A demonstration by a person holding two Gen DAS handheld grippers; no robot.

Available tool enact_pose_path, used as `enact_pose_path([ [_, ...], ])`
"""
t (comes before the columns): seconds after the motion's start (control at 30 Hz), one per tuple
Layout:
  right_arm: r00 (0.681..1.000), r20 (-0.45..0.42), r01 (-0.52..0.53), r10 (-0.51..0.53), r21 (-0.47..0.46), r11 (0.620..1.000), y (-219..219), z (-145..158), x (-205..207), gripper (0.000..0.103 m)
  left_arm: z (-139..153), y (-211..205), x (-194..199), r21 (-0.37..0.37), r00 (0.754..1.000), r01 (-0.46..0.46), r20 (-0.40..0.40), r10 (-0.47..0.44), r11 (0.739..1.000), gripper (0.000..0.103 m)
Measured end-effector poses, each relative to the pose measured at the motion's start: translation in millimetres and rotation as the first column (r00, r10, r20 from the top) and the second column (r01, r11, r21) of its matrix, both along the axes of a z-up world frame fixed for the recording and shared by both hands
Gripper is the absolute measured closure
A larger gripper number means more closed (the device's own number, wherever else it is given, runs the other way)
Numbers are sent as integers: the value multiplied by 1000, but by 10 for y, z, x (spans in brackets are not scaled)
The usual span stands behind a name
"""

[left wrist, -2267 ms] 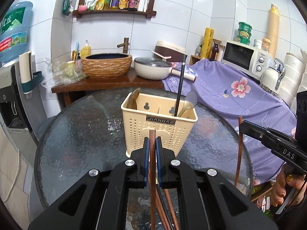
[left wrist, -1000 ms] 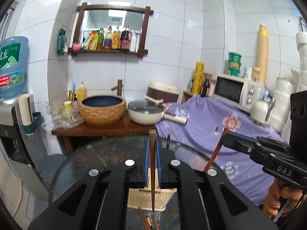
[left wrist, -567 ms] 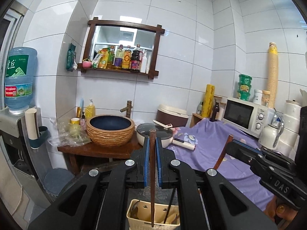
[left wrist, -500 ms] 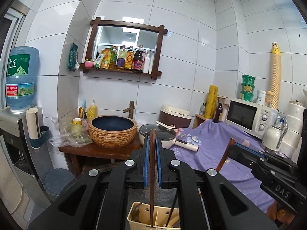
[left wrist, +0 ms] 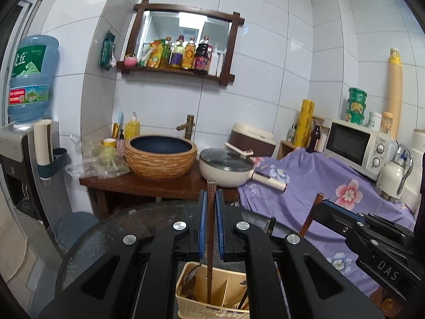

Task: Organize utensils
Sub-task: 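Lower both wooden chopsticks into the beige holder and open both tools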

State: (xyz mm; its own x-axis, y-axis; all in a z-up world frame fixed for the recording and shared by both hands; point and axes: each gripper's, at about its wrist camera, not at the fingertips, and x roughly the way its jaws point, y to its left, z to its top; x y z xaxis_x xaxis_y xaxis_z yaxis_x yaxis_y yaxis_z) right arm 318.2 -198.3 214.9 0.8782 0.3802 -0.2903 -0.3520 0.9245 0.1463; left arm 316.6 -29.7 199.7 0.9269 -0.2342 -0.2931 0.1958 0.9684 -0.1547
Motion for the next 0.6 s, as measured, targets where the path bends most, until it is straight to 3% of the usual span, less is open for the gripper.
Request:
enact_pose_path([
  [0.33, 998, -66, 15, -15, 5, 1000, 23, -378, 121, 96, -429, -28, 94, 16, 996, 17, -93, -15, 1000, 96],
  [0.6, 995, -92, 29, -29, 8, 1000, -29, -507, 163, 96, -594, -28, 141, 22, 991, 24, -131, -20, 999, 96],
])
